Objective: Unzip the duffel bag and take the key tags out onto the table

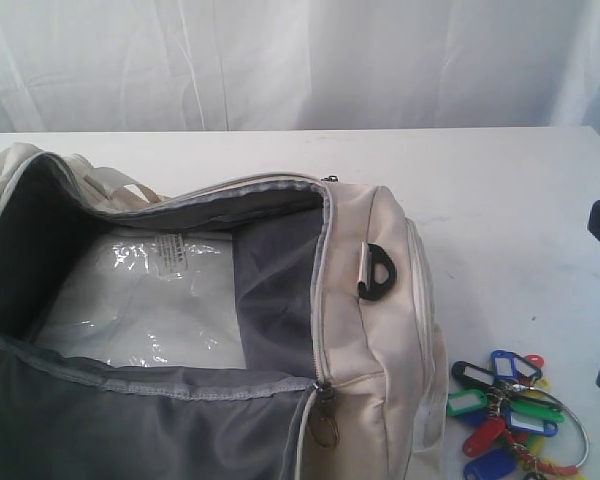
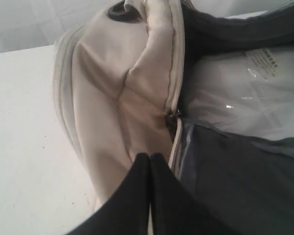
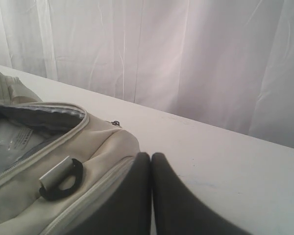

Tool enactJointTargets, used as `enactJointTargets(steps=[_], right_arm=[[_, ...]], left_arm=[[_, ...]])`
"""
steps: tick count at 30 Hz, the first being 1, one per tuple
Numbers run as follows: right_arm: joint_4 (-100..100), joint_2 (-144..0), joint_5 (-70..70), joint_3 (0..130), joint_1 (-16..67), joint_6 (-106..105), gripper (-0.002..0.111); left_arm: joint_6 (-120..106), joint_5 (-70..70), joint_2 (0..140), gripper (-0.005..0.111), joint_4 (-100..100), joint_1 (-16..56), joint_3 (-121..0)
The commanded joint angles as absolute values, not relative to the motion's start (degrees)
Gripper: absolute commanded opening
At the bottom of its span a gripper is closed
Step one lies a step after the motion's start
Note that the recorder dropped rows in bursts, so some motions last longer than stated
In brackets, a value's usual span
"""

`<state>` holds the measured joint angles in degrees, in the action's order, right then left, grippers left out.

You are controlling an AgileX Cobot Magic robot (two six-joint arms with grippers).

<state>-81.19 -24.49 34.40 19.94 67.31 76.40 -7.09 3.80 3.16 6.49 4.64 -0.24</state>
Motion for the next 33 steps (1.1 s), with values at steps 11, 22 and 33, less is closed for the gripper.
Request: enactJointTargets(steps=[11, 22, 33], right_arm=[[-81.9, -24.1, 34.7, 19.9, 67.3, 76.7, 0.0], [-81.9, -24.1, 34.7, 19.9, 67.3, 76.7, 0.0], [-81.9, -24.1, 34.7, 19.9, 67.3, 76.7, 0.0]], left_arm=[[-1.5, 12.1, 2.8, 0.0, 1.6, 4.7, 0.0], [1.6, 14.5, 2.3, 0.0, 2.9, -4.2, 0.0], [-6.4, 15.0, 0.0, 0.0, 2.3, -5.0, 0.0]])
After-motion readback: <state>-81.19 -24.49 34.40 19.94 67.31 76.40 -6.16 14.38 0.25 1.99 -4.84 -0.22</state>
